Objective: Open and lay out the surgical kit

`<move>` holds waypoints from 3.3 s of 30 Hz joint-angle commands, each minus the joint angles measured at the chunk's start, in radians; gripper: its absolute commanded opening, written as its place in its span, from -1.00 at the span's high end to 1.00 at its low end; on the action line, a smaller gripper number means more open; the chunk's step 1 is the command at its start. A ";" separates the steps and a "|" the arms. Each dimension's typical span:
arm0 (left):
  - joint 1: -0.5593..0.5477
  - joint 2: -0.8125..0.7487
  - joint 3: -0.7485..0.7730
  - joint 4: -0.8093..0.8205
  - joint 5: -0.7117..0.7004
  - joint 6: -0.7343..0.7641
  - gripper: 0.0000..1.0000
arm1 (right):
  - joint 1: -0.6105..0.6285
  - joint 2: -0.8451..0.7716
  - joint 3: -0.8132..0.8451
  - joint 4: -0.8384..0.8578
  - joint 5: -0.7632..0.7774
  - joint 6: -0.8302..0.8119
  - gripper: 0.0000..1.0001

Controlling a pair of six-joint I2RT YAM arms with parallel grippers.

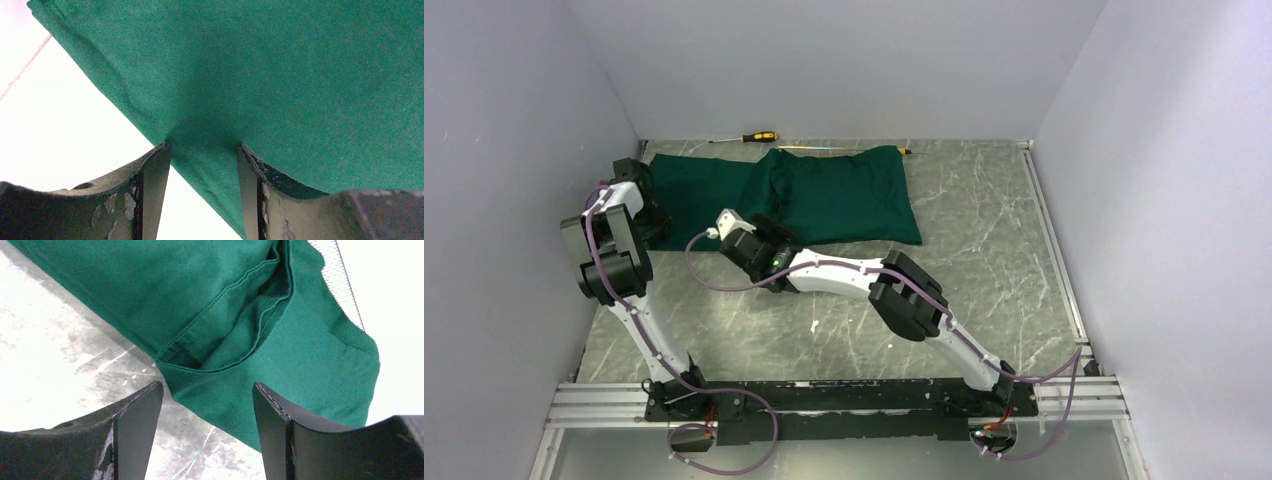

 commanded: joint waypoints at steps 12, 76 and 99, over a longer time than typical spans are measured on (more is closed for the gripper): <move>0.004 0.057 -0.012 -0.020 -0.014 -0.039 -0.13 | -0.045 -0.019 0.020 0.092 0.150 -0.045 0.23; 0.013 0.067 0.039 0.003 0.001 -0.007 -0.13 | -1.234 -0.495 -0.404 -0.126 -0.702 0.518 -0.65; 0.014 0.090 0.015 -0.009 0.018 -0.003 -0.13 | -1.222 -0.187 -0.311 -0.488 -0.137 0.545 -0.11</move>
